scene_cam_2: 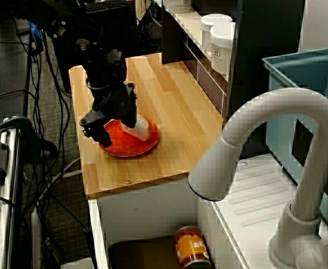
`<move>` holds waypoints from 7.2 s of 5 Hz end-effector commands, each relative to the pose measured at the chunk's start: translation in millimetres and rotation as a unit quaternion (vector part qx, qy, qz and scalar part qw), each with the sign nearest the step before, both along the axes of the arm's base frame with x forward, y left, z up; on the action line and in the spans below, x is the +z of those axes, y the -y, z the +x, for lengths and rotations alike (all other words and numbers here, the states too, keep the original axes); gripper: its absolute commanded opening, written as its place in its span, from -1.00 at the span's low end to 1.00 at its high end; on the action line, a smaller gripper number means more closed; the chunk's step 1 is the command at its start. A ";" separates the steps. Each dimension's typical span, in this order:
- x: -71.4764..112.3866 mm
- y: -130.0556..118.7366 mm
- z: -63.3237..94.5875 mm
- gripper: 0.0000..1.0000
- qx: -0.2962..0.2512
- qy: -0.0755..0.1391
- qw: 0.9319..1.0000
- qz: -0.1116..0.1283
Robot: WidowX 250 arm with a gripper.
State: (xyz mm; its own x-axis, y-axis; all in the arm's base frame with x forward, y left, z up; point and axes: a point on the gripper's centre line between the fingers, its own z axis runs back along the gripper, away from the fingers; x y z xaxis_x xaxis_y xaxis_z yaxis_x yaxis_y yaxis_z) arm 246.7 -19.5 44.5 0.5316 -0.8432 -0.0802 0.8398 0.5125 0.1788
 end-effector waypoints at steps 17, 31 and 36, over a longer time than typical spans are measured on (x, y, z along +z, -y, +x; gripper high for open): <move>-8.8 -2.9 -28.4 1.00 -0.029 0.019 0.999 0.015; 18.7 -18.0 29.5 1.00 0.025 0.020 0.999 -0.013; 11.7 -17.4 39.1 1.00 0.038 0.015 0.999 -0.006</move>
State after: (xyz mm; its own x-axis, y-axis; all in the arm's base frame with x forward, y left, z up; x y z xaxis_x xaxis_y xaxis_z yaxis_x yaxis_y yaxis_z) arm 278.2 -4.0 44.8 0.5937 -0.8006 -0.0813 0.8002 0.5768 0.1643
